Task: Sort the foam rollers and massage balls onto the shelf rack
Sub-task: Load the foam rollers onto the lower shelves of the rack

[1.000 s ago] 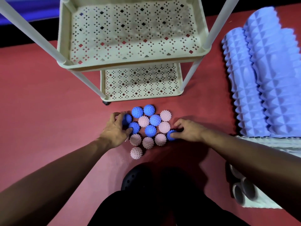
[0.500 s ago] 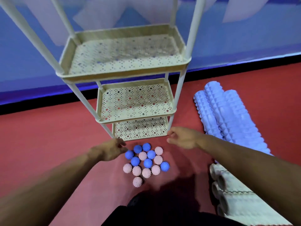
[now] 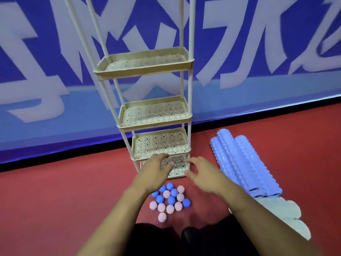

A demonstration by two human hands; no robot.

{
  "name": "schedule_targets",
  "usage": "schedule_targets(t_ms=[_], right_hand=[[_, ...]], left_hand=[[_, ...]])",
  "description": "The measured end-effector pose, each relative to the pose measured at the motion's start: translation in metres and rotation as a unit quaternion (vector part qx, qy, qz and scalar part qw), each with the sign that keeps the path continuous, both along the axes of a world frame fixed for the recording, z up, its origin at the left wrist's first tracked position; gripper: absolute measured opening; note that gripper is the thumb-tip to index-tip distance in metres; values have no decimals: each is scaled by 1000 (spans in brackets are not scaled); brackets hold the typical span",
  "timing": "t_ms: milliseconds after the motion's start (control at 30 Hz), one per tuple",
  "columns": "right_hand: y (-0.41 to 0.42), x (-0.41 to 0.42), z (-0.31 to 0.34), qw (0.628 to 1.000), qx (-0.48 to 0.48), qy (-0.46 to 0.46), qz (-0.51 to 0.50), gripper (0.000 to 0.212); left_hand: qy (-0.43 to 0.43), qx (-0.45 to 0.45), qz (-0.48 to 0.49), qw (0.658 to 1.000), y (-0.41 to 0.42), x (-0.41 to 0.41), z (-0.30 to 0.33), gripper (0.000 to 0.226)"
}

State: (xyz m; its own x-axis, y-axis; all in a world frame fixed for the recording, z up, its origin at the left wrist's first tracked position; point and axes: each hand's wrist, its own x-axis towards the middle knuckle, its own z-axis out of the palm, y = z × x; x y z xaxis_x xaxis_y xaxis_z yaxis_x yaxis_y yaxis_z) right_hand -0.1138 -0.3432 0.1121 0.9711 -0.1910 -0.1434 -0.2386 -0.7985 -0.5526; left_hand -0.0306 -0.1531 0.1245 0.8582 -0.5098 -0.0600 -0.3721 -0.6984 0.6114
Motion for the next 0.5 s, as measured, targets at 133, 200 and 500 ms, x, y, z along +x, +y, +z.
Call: schedule_targets(t_ms=[133, 200, 500], right_hand=[[-6, -42, -7, 999, -16, -25, -23, 52], [-19, -51, -15, 999, -23, -12, -32, 54], [-74, -46, -60, 994, 11, 49, -92, 62]], left_hand=[[-49, -15, -20, 998, -3, -42, -6, 55], [-33, -3, -34, 999, -6, -50, -15, 58], [-15, -2, -80, 997, -61, -54, -33, 62]])
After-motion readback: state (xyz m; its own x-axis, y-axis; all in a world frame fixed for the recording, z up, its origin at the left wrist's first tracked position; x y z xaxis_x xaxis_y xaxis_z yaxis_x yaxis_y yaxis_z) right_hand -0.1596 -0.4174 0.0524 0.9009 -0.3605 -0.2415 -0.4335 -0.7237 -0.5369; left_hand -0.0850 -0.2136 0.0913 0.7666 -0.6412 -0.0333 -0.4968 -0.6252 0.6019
